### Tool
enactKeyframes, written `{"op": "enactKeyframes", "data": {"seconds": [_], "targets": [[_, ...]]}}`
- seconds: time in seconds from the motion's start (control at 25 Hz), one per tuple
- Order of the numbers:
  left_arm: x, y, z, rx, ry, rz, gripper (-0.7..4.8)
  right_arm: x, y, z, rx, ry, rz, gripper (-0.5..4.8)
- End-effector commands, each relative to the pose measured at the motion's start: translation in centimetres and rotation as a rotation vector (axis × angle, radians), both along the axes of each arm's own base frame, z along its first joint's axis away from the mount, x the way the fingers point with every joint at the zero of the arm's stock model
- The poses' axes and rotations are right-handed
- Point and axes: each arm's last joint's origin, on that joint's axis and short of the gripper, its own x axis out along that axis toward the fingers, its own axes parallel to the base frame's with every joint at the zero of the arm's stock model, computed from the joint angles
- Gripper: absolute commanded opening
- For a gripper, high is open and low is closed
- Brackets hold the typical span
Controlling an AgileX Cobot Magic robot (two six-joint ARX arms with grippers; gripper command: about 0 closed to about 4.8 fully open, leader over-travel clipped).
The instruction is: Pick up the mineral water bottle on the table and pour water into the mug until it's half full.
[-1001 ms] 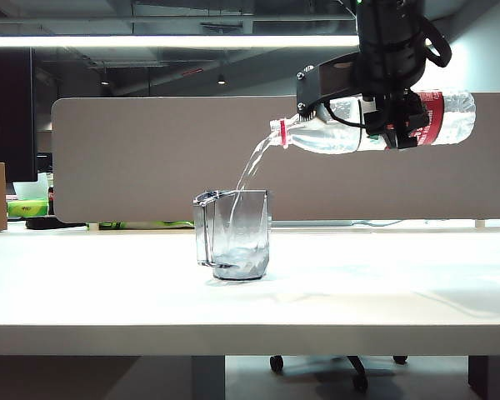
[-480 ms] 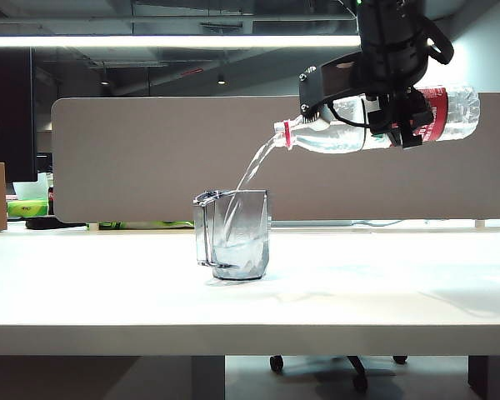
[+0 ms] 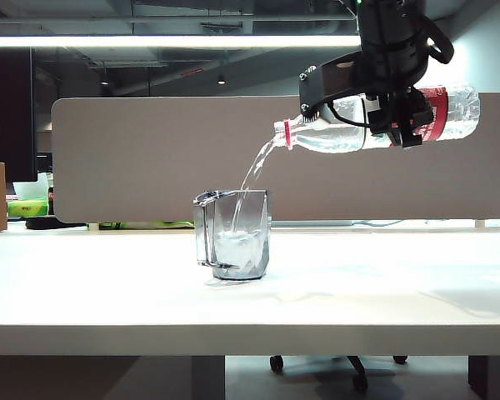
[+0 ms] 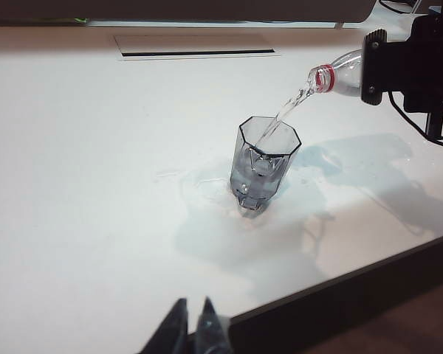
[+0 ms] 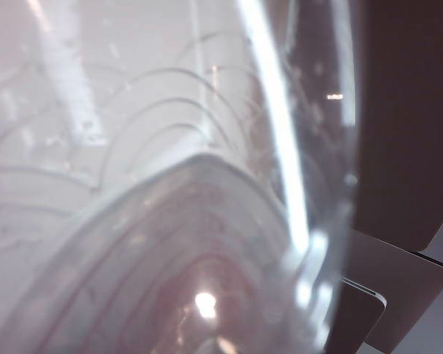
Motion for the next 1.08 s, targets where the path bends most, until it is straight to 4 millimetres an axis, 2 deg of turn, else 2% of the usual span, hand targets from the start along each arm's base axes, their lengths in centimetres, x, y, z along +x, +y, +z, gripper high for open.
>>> {"op": "enactKeyframes", "data": {"seconds": [0.04, 0.2, 0.32, 0.48, 0.64, 0.8, 1.0, 1.08], "targets": [[-0.1, 0.0, 0.2, -0.002, -0.012, -0.004, 0.22, 0.0, 0.2, 0.8, 0.086, -0.049, 0.007, 2.02], [-0.1, 0.0, 0.2, -0.002, -0.012, -0.004, 0.22, 0.1, 0.5, 0.7, 0.276, -0.049, 0.029, 2.02], [-0.1, 0.0, 0.2, -0.002, -0.012, -0.004, 0.22, 0.2, 0.7, 0.5, 0.557, -0.05, 0.01, 2.02], [-0.1, 0.0, 0.2, -0.002, -0.012, -0.004, 0.22, 1.2, 0.5, 0.2, 0.873, -0.06, -0.04, 2.02], [-0.1, 0.0, 0.2, -0.002, -0.012, -0.004, 0.22, 2.4, 0.6, -0.5, 1.076, -0.073, -0.048, 2.02], [-0.1, 0.0, 0.2, -0.002, -0.012, -0.004, 0.22, 3.3, 0.9, -2.5, 1.334, -0.13, 0.009, 2.01], [-0.1, 0.0, 0.2, -0.002, -0.012, -0.004, 0.22, 3.3, 0.9, -5.3, 1.51, -0.225, 0.07, 1.99], [-0.1, 0.0, 0.2, -0.002, -0.012, -0.004, 0.22, 3.2, 0.6, -7.6, 1.64, -0.287, 0.072, 1.97]]}}
